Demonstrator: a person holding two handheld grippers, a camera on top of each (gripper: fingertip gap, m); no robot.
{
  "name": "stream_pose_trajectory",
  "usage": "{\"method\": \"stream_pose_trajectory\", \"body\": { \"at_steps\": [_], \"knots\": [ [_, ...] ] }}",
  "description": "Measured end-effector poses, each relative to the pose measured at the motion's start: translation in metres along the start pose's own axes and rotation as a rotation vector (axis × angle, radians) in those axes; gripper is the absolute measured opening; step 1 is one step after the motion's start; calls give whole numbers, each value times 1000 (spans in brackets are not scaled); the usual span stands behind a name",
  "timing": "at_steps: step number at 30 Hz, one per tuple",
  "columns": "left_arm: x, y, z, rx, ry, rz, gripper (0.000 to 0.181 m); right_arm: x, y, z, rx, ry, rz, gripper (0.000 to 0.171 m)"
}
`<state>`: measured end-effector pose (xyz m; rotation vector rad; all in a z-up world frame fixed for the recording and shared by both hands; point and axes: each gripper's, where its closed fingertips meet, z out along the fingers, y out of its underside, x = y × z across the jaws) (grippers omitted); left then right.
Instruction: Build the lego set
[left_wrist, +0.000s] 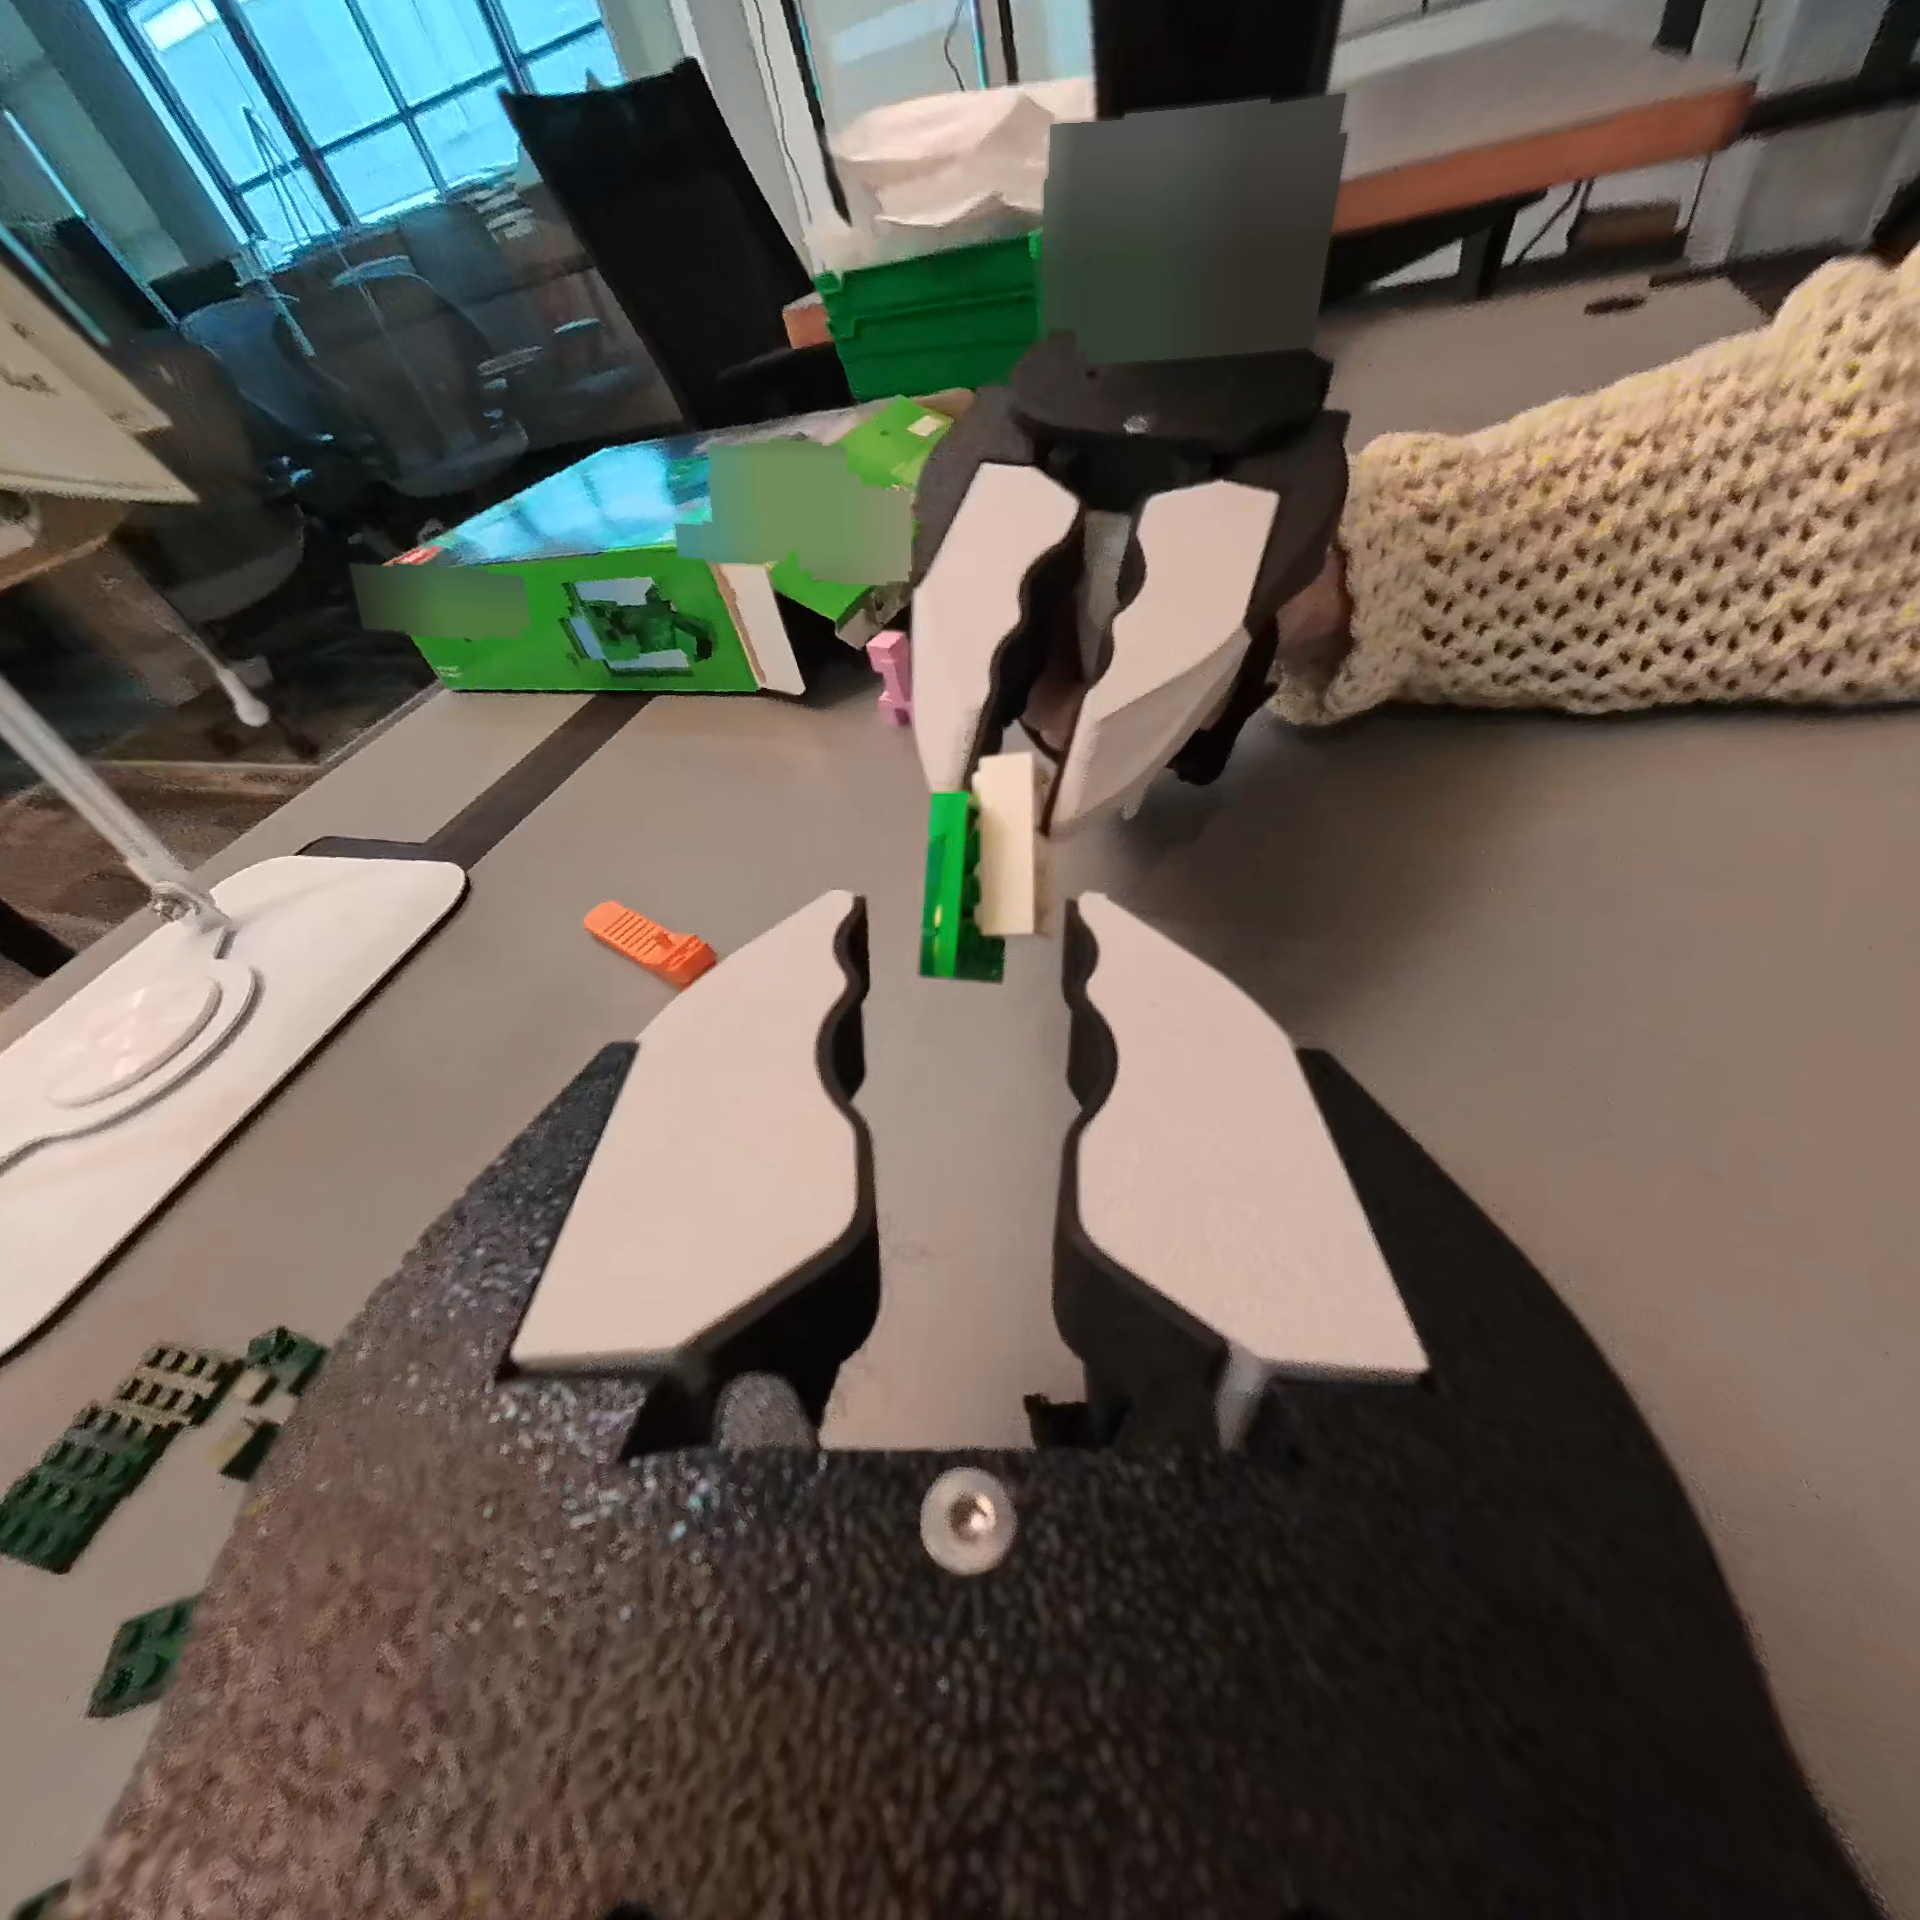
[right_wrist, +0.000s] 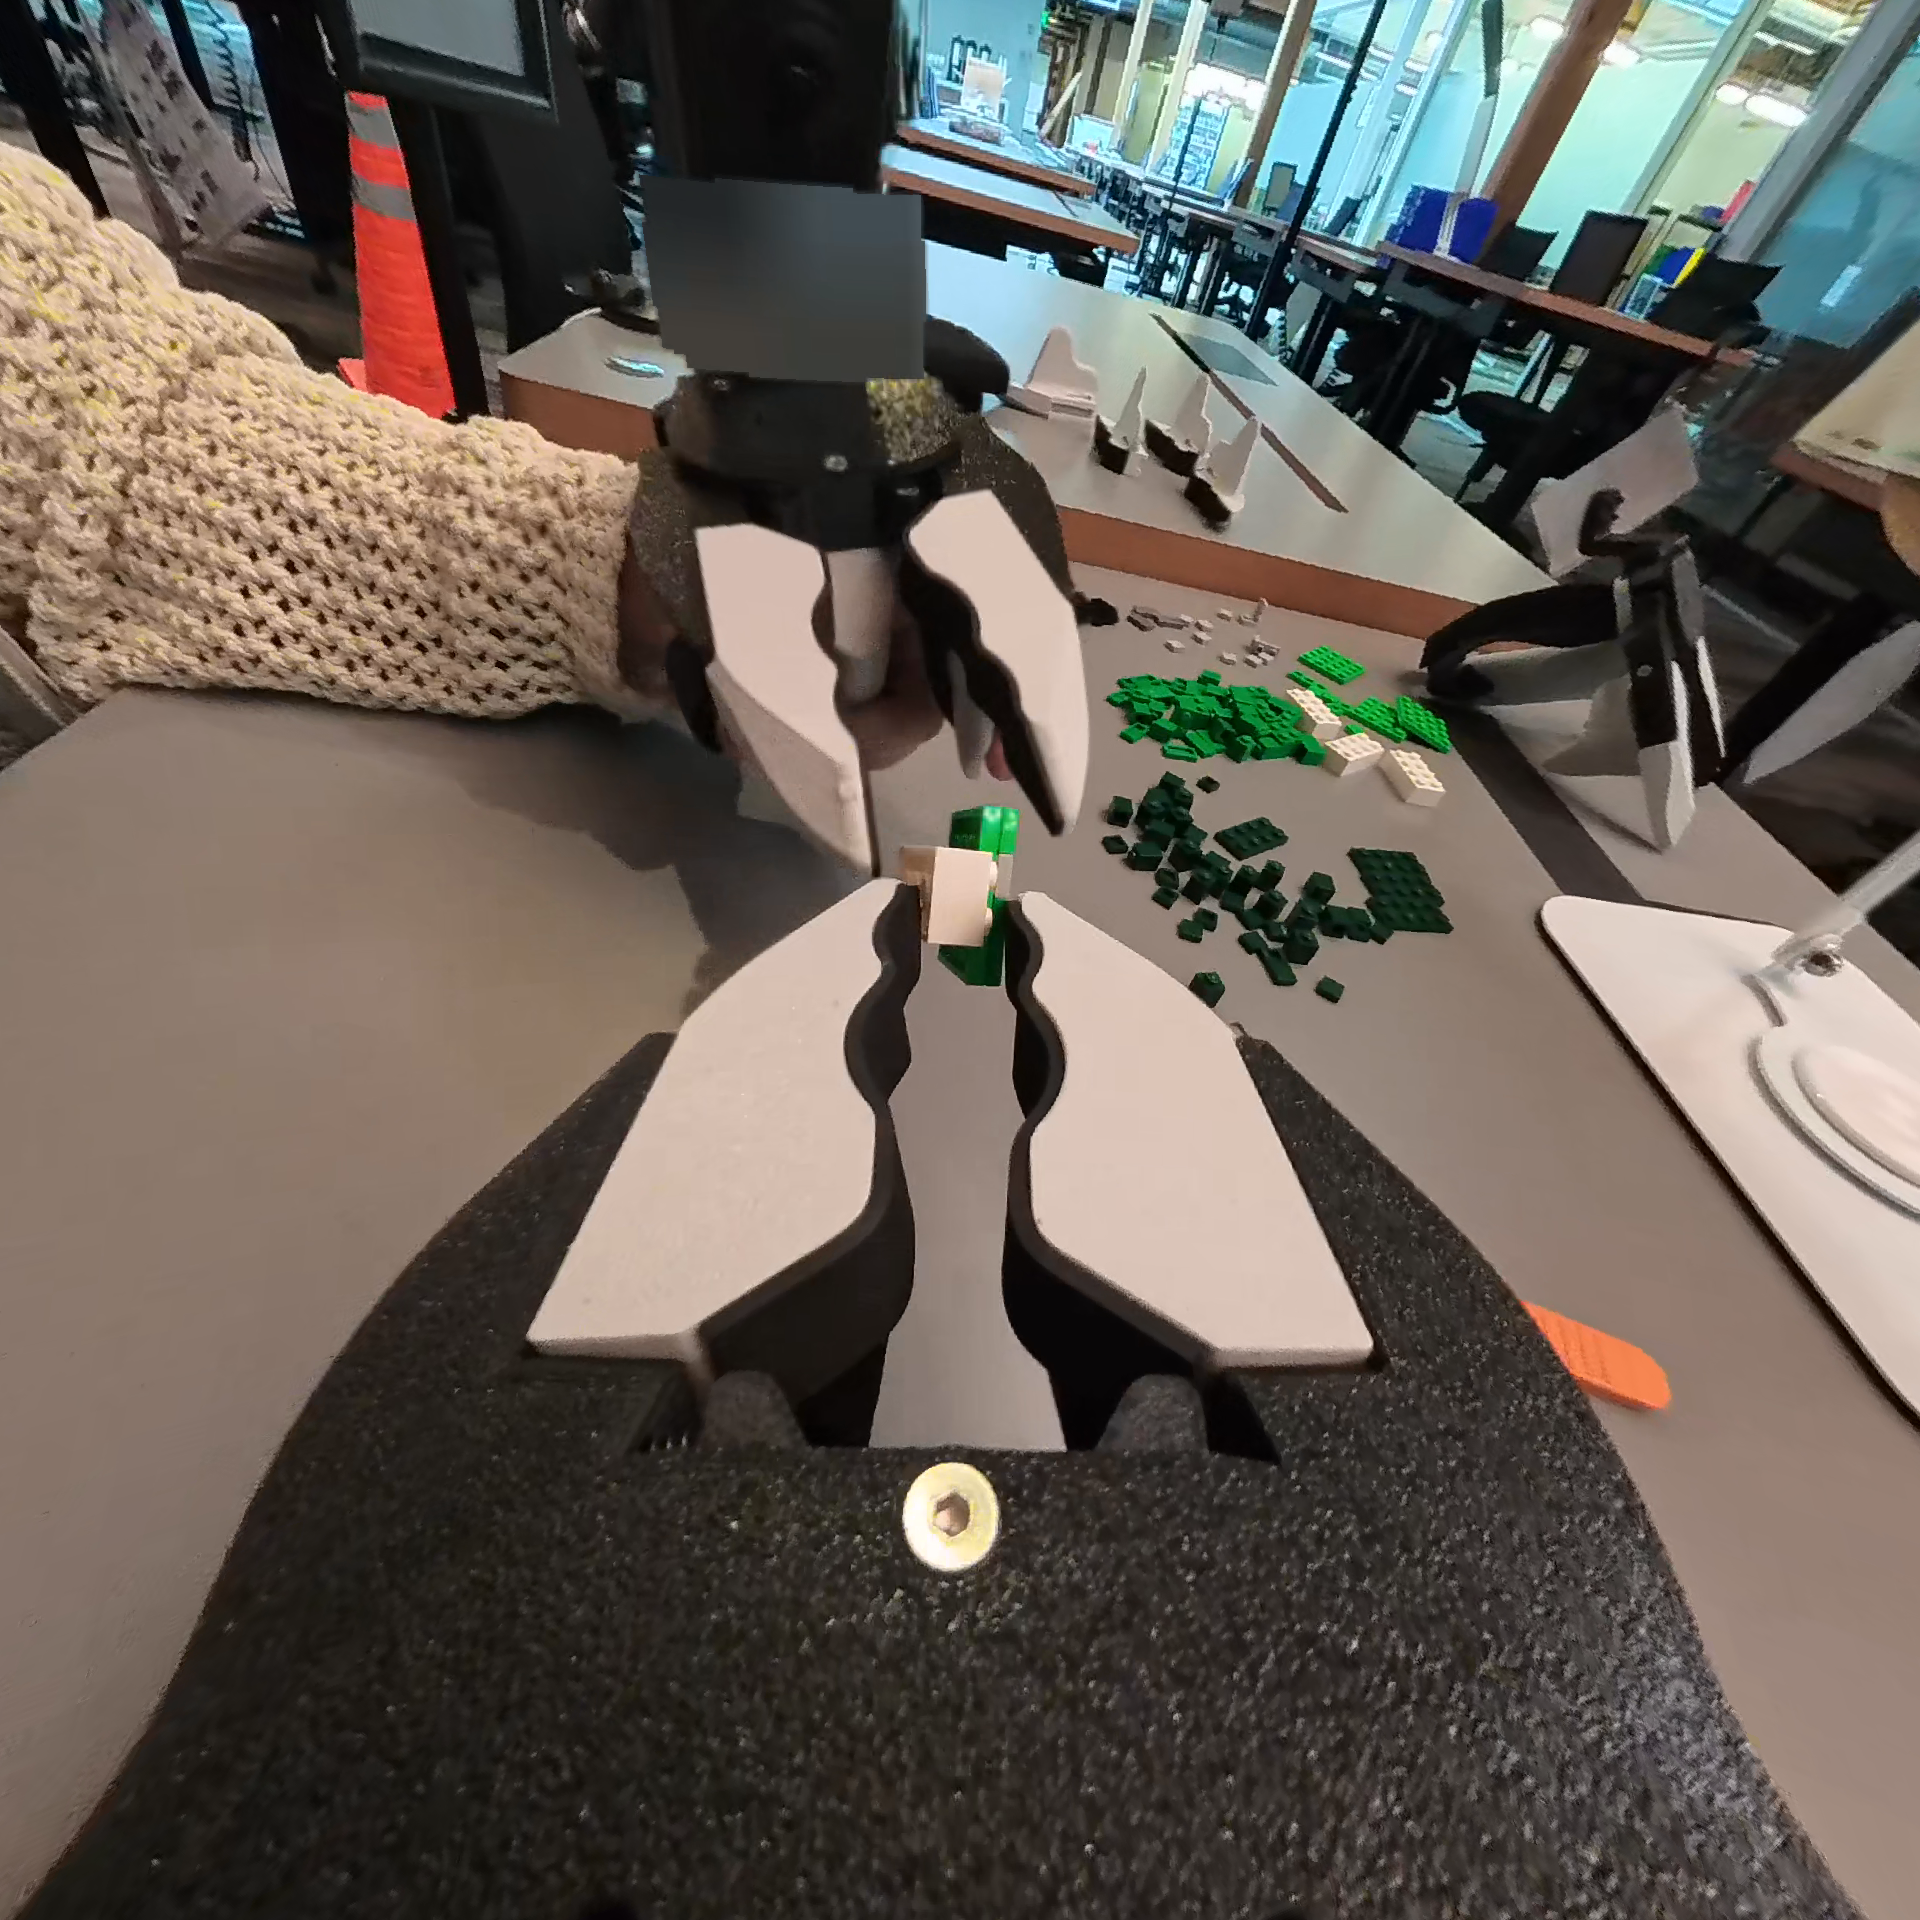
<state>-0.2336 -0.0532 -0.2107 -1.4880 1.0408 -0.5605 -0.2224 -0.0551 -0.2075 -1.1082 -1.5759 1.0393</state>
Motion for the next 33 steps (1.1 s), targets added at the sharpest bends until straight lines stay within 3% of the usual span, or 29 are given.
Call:
{"method": "stream_pose_trajectory", "body": {
  "at_steps": [3,13,33],
  "knots": [
    [5,1,5,-12,-6,51,22,-2,1,2,1,-6,-13,15],
    [10,5,9,-33,30,10,22,-6,0,2,12,-22,-29,15],
    [-10,1,3,-52,-82,36,17,12,-7,-9,94,70,13,19]
  ]
}}
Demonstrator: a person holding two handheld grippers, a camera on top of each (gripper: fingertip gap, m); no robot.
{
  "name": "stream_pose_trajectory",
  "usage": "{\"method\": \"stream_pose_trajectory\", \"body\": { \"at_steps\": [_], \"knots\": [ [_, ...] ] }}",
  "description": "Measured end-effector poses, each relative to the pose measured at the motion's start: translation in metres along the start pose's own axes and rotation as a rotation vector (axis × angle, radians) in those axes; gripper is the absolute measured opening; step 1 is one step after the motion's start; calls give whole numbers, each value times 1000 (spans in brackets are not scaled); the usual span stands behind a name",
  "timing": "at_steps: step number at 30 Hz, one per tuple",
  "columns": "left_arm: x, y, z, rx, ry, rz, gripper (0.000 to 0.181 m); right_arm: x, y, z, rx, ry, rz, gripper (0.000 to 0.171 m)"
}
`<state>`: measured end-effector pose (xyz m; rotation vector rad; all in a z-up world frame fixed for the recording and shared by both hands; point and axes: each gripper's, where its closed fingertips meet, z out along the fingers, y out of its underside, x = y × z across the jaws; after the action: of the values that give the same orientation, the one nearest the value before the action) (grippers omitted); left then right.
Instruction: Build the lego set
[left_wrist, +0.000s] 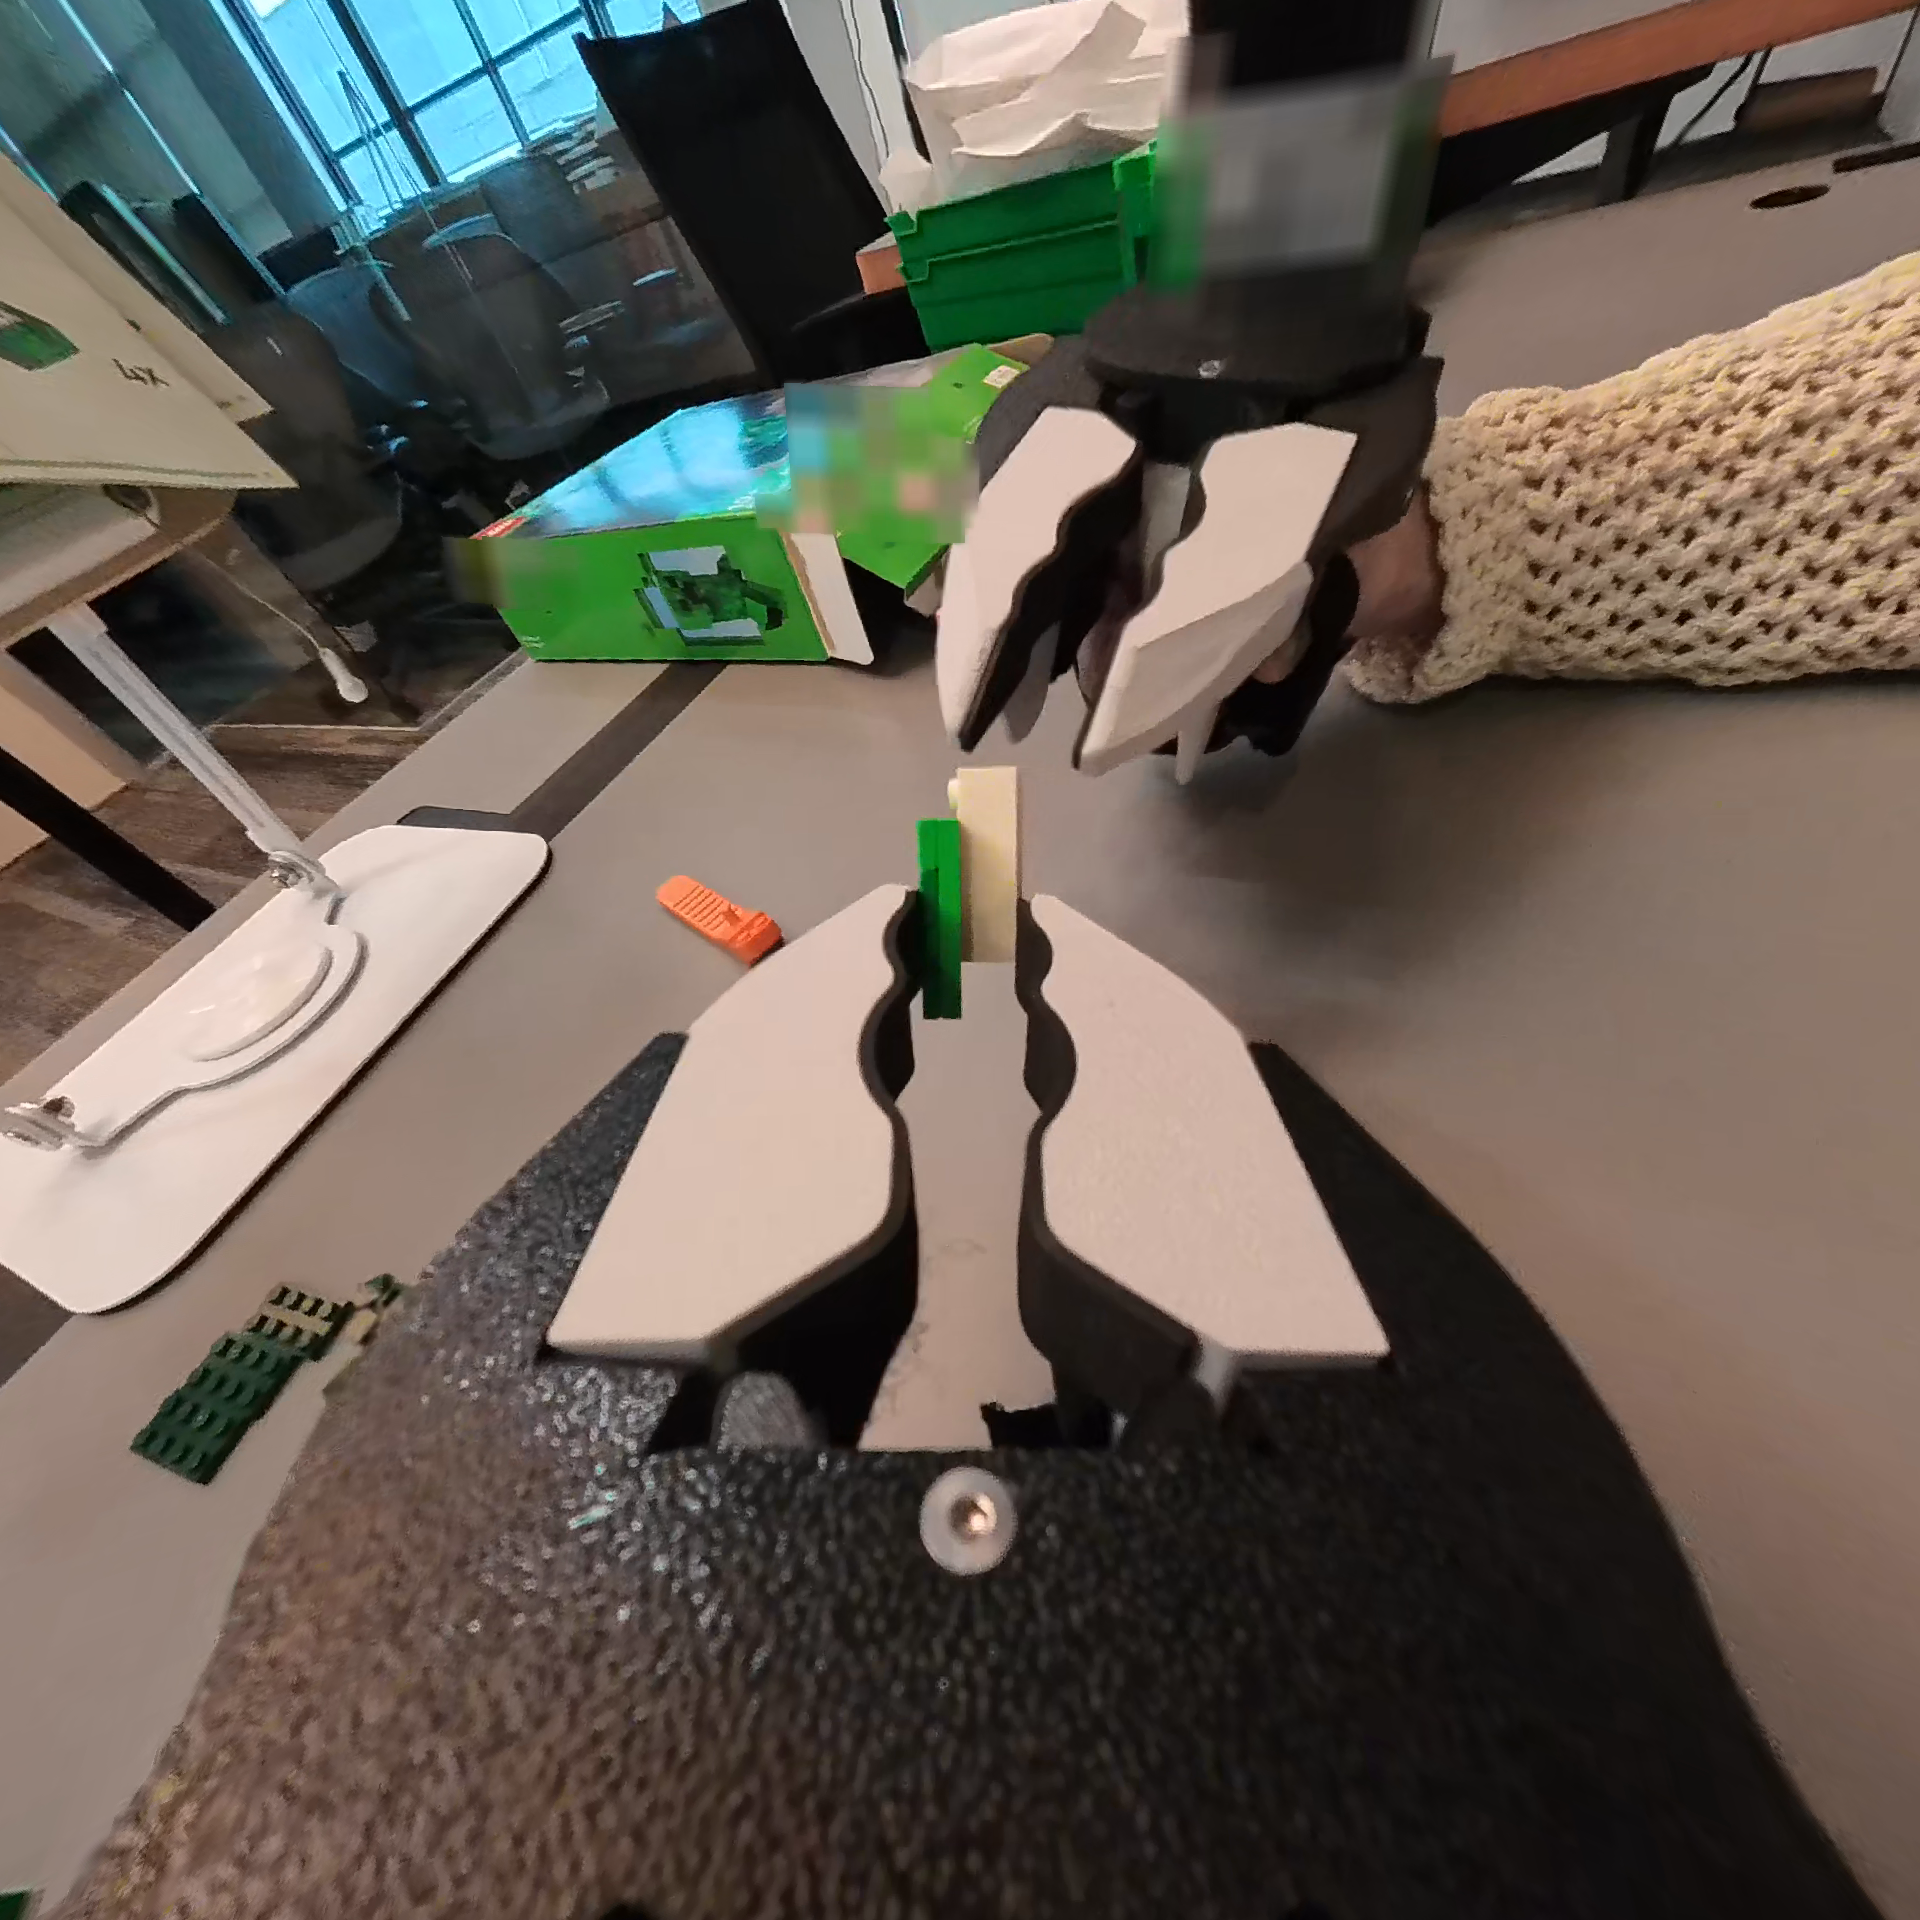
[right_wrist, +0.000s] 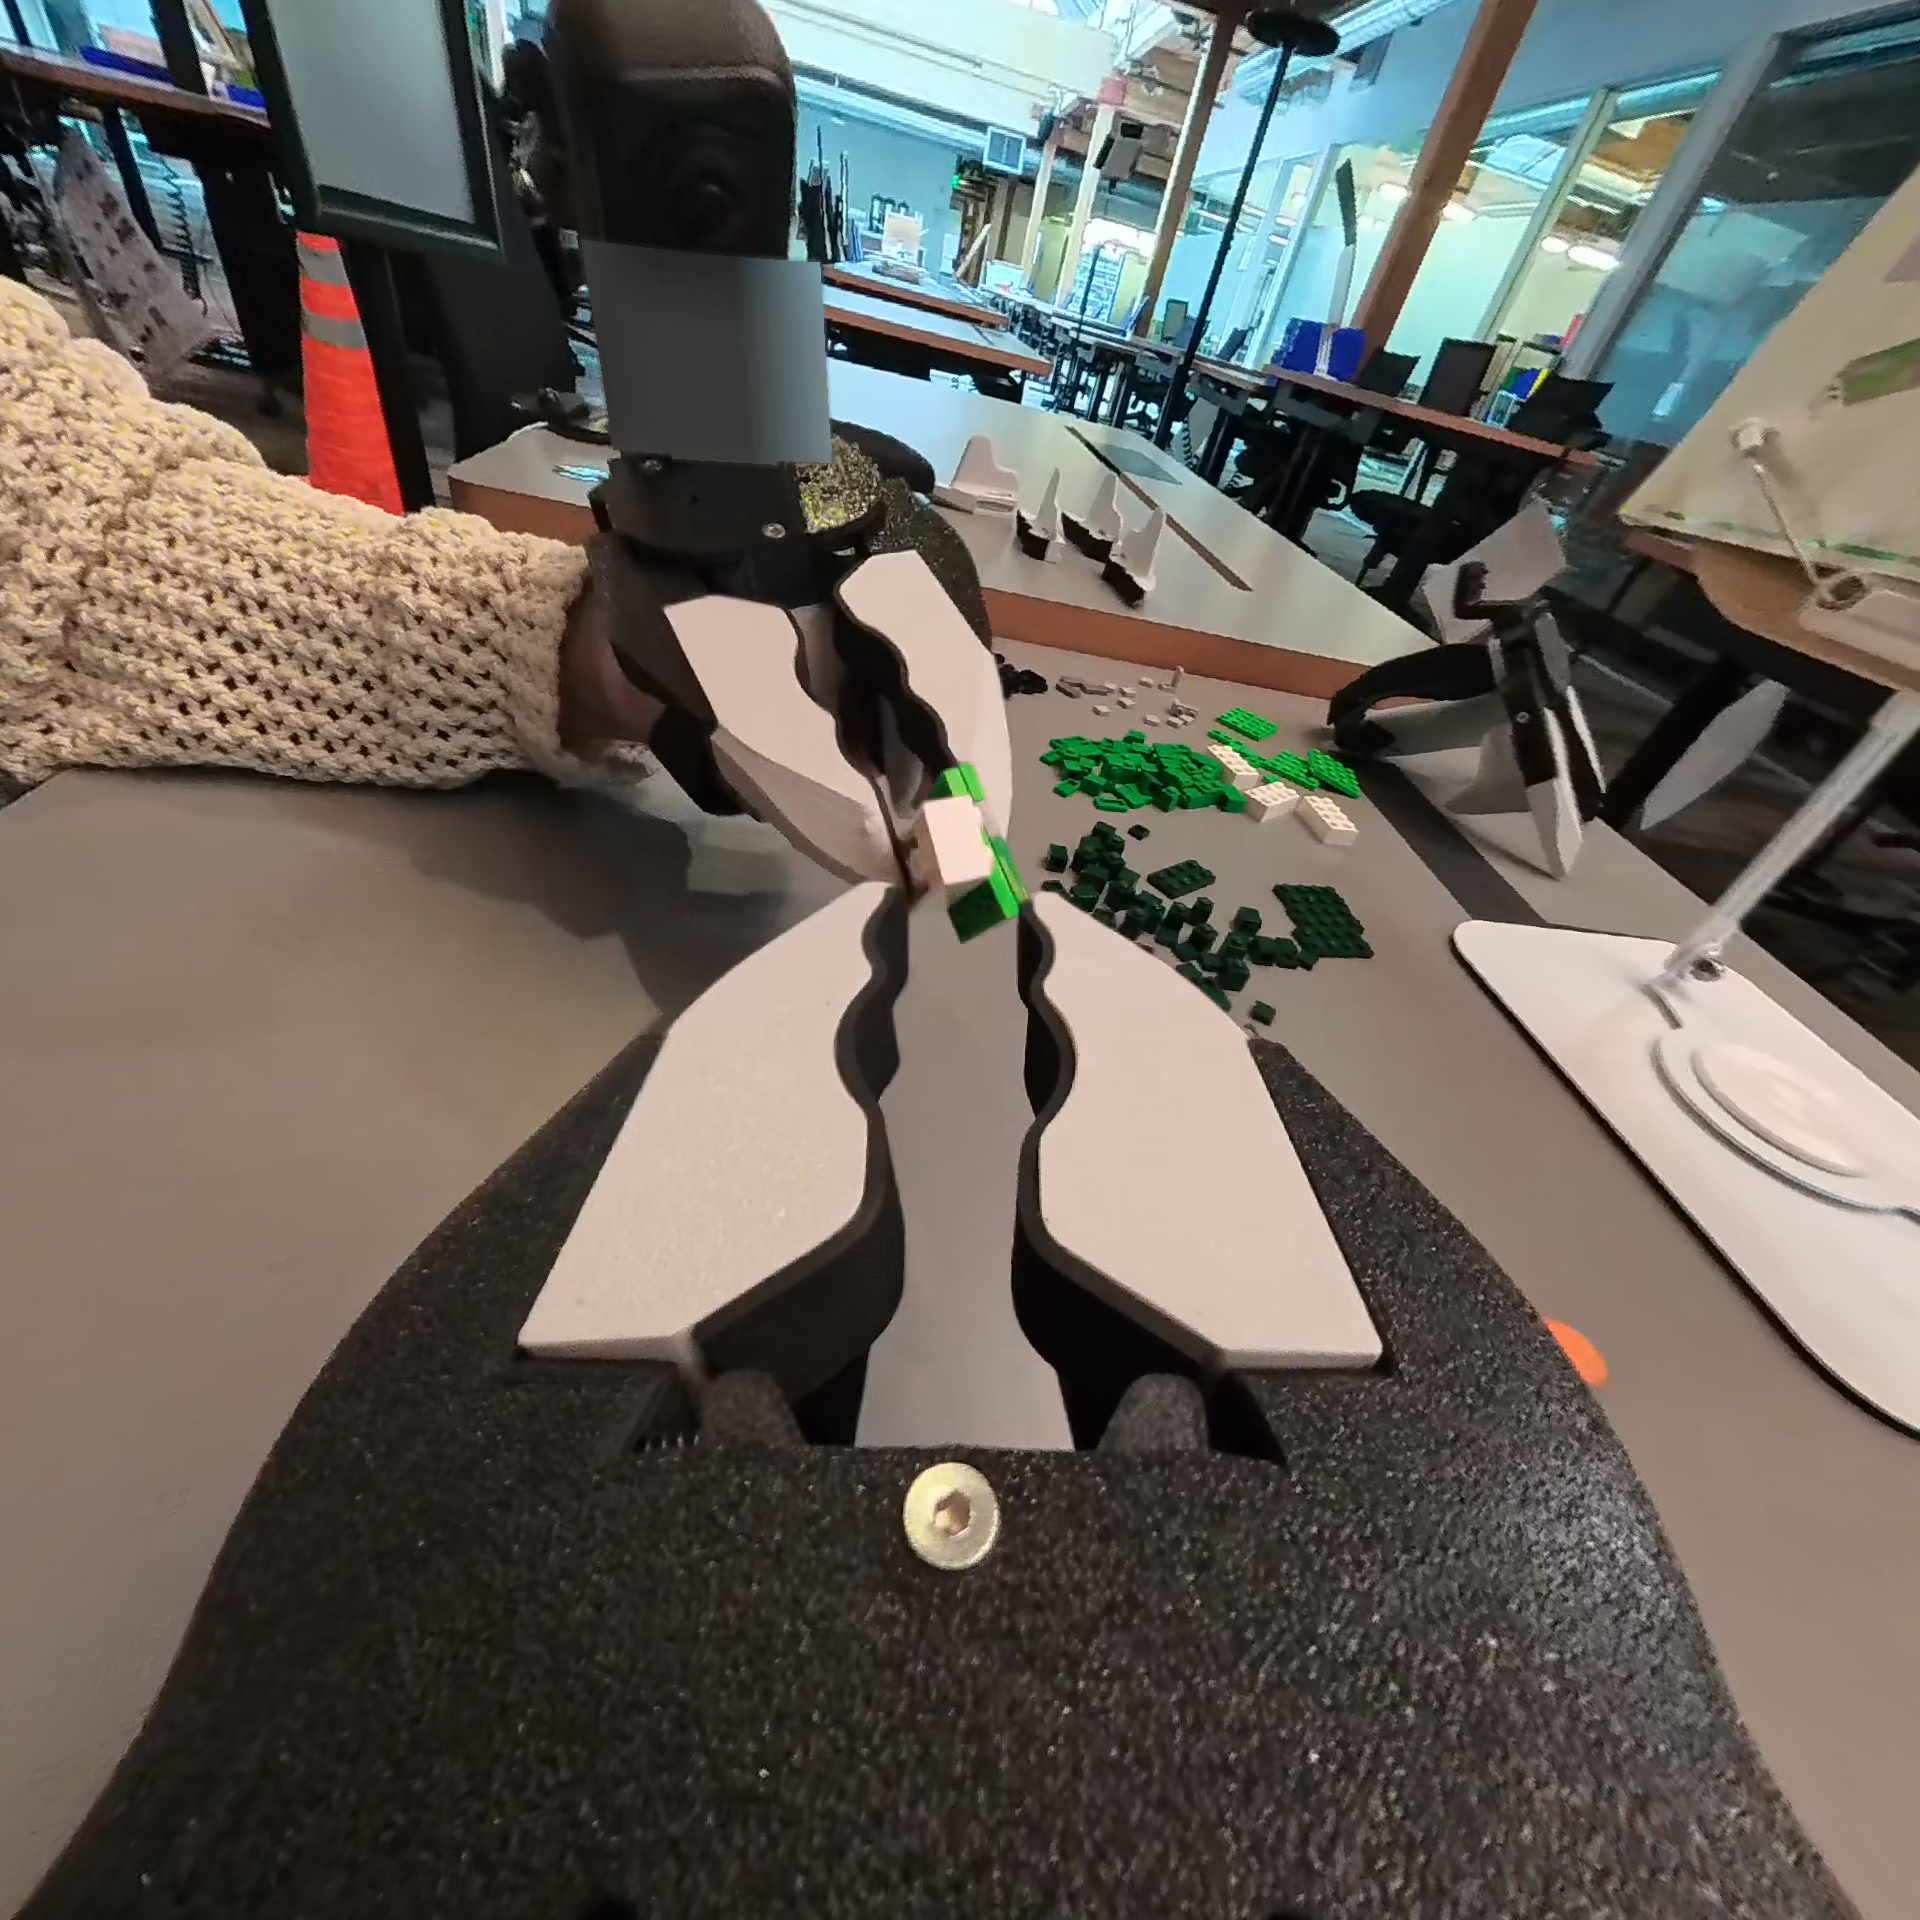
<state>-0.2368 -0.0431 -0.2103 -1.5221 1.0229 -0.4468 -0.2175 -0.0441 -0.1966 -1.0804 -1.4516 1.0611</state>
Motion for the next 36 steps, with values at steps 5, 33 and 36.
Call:
{"method": "stream_pose_trajectory", "body": {
  "at_steps": [5,33,36],
  "knots": [
    [21,7,3,-39,72,177,17,-9,0,5,-15,-42,-27,35],
    [38,-35,-17,287,210,118,17,-42,-20,8,-12,-181,-133,16],
    [38,-32,-16,266,208,127,17,-42,-18,8,-5,-178,-141,16]
  ]
}}
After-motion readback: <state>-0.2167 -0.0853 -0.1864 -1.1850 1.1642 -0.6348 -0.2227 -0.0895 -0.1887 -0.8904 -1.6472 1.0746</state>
